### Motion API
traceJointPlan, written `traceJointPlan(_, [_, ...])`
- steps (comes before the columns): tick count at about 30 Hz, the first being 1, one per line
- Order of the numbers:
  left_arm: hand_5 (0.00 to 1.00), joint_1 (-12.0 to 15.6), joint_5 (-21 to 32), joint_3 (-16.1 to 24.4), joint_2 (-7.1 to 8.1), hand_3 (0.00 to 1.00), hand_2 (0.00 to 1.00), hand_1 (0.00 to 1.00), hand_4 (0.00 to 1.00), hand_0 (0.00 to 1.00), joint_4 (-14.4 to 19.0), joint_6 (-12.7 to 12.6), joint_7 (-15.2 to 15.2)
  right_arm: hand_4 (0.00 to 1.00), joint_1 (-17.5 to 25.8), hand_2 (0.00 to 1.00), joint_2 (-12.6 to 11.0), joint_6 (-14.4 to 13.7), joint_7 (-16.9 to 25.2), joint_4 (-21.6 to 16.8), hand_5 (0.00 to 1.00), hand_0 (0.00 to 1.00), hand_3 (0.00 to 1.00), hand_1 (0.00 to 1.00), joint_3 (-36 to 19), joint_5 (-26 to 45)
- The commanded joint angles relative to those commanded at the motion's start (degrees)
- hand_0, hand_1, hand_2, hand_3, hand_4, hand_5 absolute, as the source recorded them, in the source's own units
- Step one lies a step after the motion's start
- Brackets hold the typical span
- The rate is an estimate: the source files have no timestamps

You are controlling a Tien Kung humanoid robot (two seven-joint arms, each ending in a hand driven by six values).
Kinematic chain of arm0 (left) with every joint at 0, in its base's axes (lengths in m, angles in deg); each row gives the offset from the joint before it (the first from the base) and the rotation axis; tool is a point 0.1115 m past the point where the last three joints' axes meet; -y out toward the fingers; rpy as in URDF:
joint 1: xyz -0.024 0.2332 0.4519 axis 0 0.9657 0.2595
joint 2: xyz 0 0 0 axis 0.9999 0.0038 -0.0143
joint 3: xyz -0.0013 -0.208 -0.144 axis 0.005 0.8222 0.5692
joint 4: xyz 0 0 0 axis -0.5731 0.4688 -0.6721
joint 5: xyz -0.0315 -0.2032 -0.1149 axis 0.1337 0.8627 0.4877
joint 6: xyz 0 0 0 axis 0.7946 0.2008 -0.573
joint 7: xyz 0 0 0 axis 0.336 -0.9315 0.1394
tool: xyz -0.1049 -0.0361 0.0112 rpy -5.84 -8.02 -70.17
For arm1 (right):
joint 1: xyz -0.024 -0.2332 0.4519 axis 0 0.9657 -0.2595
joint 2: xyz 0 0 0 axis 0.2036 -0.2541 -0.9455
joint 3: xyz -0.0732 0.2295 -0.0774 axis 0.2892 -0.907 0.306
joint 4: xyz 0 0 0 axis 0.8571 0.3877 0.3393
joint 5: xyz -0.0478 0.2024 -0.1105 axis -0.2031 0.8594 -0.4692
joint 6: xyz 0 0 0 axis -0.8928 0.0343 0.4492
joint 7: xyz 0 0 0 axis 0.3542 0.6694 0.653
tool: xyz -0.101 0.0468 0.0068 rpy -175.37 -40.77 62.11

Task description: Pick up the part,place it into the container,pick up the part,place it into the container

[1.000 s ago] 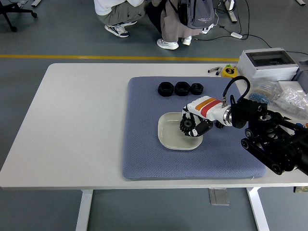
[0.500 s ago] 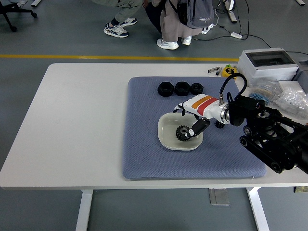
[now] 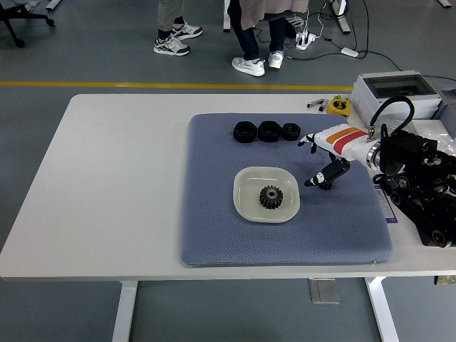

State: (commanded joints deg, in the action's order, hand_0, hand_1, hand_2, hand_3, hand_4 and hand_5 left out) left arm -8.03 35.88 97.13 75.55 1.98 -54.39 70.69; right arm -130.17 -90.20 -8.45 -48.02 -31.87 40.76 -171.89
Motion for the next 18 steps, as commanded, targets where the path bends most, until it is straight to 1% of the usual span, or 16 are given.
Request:
traceJointPlan(2, [0.674,0.0,-0.1,0.1,-0.06,0.674,0.76,0.727,0.704,0.722,0.0,0.0,0.0,0.998,0.3,0.664,0.0,-1.0,0.0,1.7,0.52,0.27,0.79,0.468,0.5,0.7])
traceJointPlan(3, [0.674,0.0,-0.3,0.2,-0.08,0.674,0.759,0.728,0.704,0.722,0.0,0.0,0.1,0.998,0.4,0.654,0.1,-1.5,0.0,2.5,0.51,0.31,0.76,0.489,0.8,1.1])
traceJointPlan(8, [0.674,0.0,-0.8,0.4,-0.13,0.674,0.759,0.728,0.704,0.722,0.1,0.0,0.2,0.998,0.5,0.654,0.6,-4.8,-0.2,5.8,0.51,0.31,0.76,0.489,3.1,4.2])
traceJointPlan(9, [0.677,0.0,-0.8,0.3,-0.14,0.671,0.761,0.727,0.705,0.719,0.1,0.0,0.2,0.998,0.6,0.618,0.7,-5.3,-0.2,6.2,0.502,0.302,0.689,0.476,3.5,4.7])
traceJointPlan(14, [0.677,0.1,-0.5,0.1,-0.18,0.671,0.761,0.727,0.705,0.719,0.1,0.0,0.2,0.998,0.9,0.618,1.5,-7.0,-0.2,7.4,0.502,0.302,0.689,0.476,4.7,6.5])
traceJointPlan(15, [0.677,0.1,-0.5,0.1,-0.19,0.671,0.761,0.727,0.704,0.718,0.1,0.0,0.2,0.998,0.9,0.56,1.7,-7.4,-0.3,7.6,0.484,0.285,0.597,0.446,4.9,6.7])
traceJointPlan(18, [0.677,0.0,-0.4,-0.1,-0.17,0.671,0.761,0.727,0.704,0.718,0.1,0.0,0.2,0.998,0.9,0.56,2.2,-8.5,-0.3,7.9,0.484,0.285,0.597,0.446,5.5,7.5])
